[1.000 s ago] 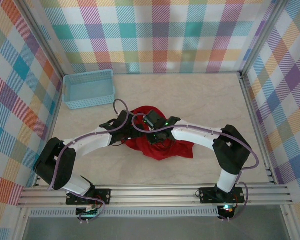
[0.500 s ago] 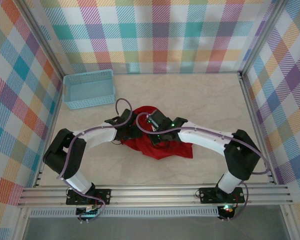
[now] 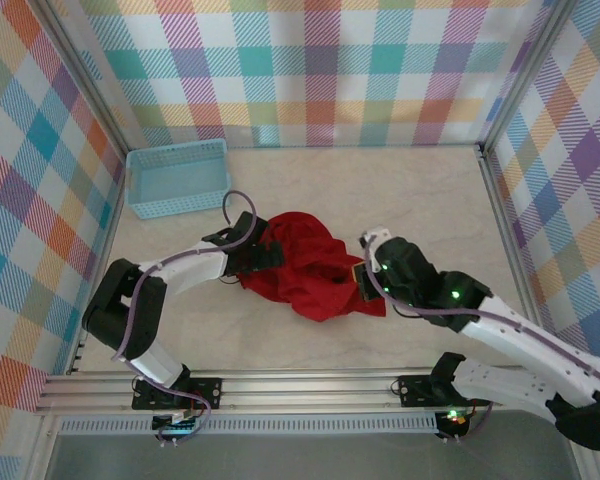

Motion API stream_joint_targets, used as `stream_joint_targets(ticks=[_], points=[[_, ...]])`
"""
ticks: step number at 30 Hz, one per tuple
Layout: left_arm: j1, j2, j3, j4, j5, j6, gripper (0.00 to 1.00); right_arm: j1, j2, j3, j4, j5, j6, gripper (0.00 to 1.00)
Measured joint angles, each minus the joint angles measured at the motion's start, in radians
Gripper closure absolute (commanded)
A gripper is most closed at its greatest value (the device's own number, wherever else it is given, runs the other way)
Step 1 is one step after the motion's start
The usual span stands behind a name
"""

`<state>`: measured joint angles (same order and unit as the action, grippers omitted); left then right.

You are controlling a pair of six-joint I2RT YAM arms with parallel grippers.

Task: Fold the inside-out t-shirt

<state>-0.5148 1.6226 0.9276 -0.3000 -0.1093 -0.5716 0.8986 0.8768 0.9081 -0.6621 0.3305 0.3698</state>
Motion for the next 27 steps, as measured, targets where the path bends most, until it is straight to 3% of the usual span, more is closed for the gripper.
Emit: stream_joint_targets(ticks=[9,15,18,21,27], points=[[0.007,0.118,0.091,-0.062,-0.045,-0.039,0.00,-0.032,-0.169,-0.110,-0.238,0.146,0.257,1.00],[0.079,0.135,0.106,-0.099,-0.100,-0.094,0.00,-0.058,-0.154,-0.201,-0.330,0.080,0.507,0.99],[0.087,0.109,0.085,-0.120,-0.154,-0.114,0.00,-0.058,-0.115,-0.261,-0.329,0.041,0.578,0.77],[0.088,0.032,0.029,-0.131,-0.198,-0.132,0.00,-0.058,-0.045,-0.272,-0.337,0.043,0.602,0.65],[0.075,-0.132,-0.054,-0.143,-0.218,-0.137,0.00,-0.050,0.005,-0.186,-0.284,0.017,0.477,0.69]])
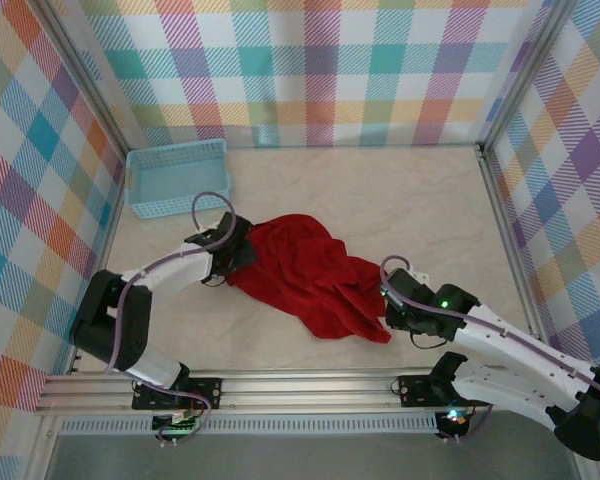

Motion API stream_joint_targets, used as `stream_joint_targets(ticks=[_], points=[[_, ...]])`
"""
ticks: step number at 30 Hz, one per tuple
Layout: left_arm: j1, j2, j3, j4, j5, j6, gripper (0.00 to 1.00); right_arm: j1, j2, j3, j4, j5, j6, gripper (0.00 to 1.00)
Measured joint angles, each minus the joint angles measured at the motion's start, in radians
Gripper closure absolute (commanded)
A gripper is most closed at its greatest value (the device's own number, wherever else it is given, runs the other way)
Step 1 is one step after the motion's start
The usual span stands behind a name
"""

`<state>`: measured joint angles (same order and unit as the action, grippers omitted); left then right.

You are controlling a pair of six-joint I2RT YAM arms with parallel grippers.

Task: Fold the inside-out t-shirt

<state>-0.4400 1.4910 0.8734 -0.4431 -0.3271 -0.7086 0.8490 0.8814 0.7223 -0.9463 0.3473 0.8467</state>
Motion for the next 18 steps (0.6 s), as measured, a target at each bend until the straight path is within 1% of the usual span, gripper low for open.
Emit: stream_joint_targets(ticks=[4,9,12,15,18], points=[[-0.019,-0.048,-0.017,0.008,0.010,0.016,0.00,0.055,0.048,0.051,0.155,-0.111,-0.090,0.71],[-0.024,-0.039,-0.020,0.026,0.041,0.029,0.00,0.087,0.232,0.058,0.340,-0.237,-0.122,0.73],[-0.025,-0.027,-0.020,0.029,0.055,0.033,0.00,0.087,0.314,0.058,0.385,-0.251,-0.126,0.76],[-0.029,-0.023,-0.020,0.031,0.064,0.040,0.00,0.079,0.364,0.058,0.389,-0.237,-0.126,0.79],[-0.032,-0.012,-0.020,0.037,0.076,0.044,0.00,0.028,0.378,0.045,0.406,-0.221,-0.130,0.82]])
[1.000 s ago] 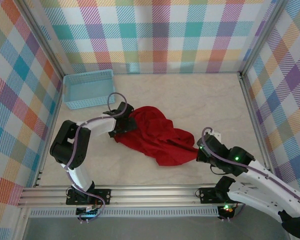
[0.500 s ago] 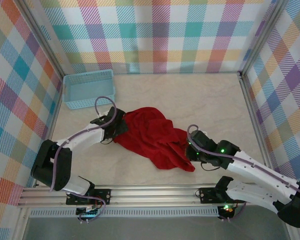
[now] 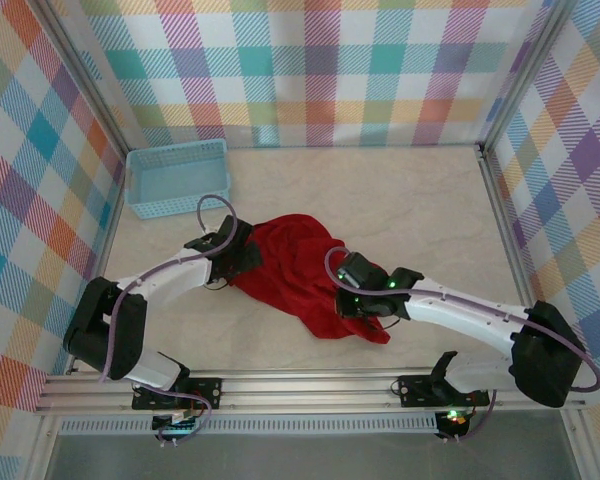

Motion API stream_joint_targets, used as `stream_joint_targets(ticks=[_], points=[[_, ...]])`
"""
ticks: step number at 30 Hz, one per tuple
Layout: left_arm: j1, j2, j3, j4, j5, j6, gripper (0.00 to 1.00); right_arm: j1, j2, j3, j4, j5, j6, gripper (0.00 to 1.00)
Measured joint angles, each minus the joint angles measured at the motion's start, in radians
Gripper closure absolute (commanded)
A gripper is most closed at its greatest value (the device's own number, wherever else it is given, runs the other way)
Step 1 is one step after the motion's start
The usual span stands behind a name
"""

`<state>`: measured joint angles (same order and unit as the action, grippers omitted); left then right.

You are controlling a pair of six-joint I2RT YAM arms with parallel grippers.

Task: Fold the inside-out t-shirt

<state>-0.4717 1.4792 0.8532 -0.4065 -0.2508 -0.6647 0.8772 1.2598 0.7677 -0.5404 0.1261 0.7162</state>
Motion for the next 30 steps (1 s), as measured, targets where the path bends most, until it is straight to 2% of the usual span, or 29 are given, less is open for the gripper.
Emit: stream_joint_targets(ticks=[6,9,17,24,30], points=[[-0.007,0.008,0.000,0.021,0.019,0.002,0.00,-0.144,0.000,-0.051,0.020,0.021,-0.048,0.83],[-0.011,0.013,0.000,0.025,0.026,0.003,0.00,-0.162,0.001,-0.051,0.022,0.023,-0.079,0.84],[-0.018,0.018,-0.011,0.040,0.026,0.003,0.00,-0.155,-0.013,-0.070,0.034,-0.013,-0.128,0.80],[-0.018,0.019,-0.011,0.042,0.026,0.003,0.00,-0.068,-0.031,-0.082,0.031,-0.023,-0.127,0.77],[-0.019,0.019,-0.011,0.042,0.025,0.003,0.00,-0.063,-0.011,-0.083,0.032,0.004,-0.115,0.74]])
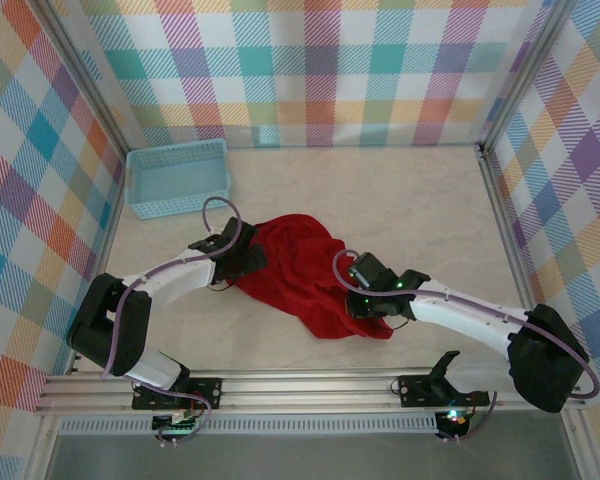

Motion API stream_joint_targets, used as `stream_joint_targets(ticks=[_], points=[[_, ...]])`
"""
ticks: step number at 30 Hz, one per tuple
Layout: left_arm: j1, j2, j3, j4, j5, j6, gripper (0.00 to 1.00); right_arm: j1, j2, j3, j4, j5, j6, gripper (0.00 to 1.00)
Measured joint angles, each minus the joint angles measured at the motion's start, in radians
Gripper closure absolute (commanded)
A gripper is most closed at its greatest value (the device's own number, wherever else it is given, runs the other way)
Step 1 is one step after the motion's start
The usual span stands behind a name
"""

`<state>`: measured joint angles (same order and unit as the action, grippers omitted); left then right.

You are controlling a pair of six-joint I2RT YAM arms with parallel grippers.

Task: Fold the inside-out t-shirt

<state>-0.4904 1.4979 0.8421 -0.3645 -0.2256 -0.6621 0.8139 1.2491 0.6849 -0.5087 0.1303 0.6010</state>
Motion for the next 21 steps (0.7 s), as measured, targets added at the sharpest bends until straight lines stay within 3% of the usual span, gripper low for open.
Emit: stream_joint_targets(ticks=[13,21], points=[[0.000,-0.002,-0.007,-0.001,-0.001,0.000,0.00,-0.029,0.100,0.001,0.020,0.019,0.003,0.72],[0.000,-0.002,-0.010,-0.002,-0.003,0.000,0.00,-0.029,0.117,0.019,0.012,0.054,-0.014,0.96]])
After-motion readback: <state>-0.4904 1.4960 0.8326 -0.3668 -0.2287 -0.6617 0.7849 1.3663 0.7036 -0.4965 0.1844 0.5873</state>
